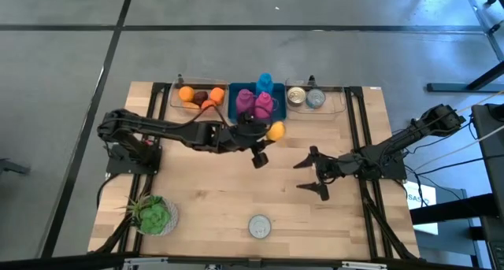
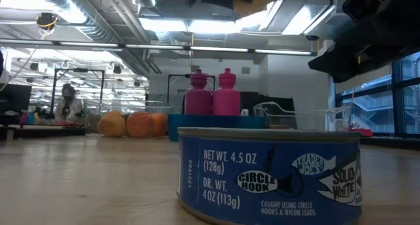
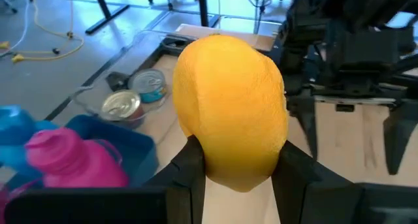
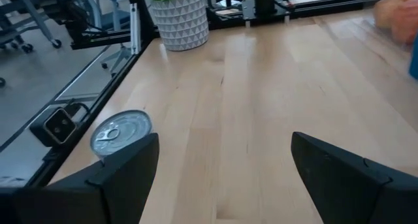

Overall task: Pick & Place Food Item
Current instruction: Put the lemon into the left transparent bin

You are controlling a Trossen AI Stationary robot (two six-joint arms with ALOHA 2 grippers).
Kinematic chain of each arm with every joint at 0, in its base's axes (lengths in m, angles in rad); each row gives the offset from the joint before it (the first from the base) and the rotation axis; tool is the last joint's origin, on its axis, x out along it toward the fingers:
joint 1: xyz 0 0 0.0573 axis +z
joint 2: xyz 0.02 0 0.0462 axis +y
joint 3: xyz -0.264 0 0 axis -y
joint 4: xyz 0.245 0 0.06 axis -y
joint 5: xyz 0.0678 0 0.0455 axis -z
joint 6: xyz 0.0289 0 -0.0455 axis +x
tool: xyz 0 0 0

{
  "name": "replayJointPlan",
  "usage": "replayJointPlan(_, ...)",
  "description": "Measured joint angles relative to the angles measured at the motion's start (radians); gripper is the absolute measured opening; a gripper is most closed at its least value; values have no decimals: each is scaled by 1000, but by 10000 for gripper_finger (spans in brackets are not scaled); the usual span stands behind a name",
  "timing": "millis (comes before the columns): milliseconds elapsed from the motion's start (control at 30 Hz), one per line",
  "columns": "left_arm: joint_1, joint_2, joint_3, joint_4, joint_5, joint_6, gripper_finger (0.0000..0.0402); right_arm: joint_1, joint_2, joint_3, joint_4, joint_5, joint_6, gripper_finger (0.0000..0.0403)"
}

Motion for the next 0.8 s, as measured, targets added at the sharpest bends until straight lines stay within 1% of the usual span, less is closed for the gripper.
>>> replayJointPlan(167,-2,-61,0,-69,-63,1,107,0,0,0,0,-10,0,345)
replayJointPlan(300,-23,-125,0,-121,-120,4,107,0,0,0,0,-10,-4,345)
replayJointPlan(367,-44,-168,-24,-117,-150,12,107,0,0,0,0,-10,-4,345)
replayJointPlan(467,-75,-262,-116,-77,-192,-2,107,0,0,0,0,-9,-4,345)
replayJointPlan(567,-102,-367,-255,18,-181,-21,107,-1,0,0,1,1,-4,345)
replayJointPlan(667,-126,-464,-411,164,-152,-18,107,-3,0,0,15,2,-4,345)
replayJointPlan(800,-155,-584,-634,407,-149,30,107,-12,0,0,34,2,-3,345)
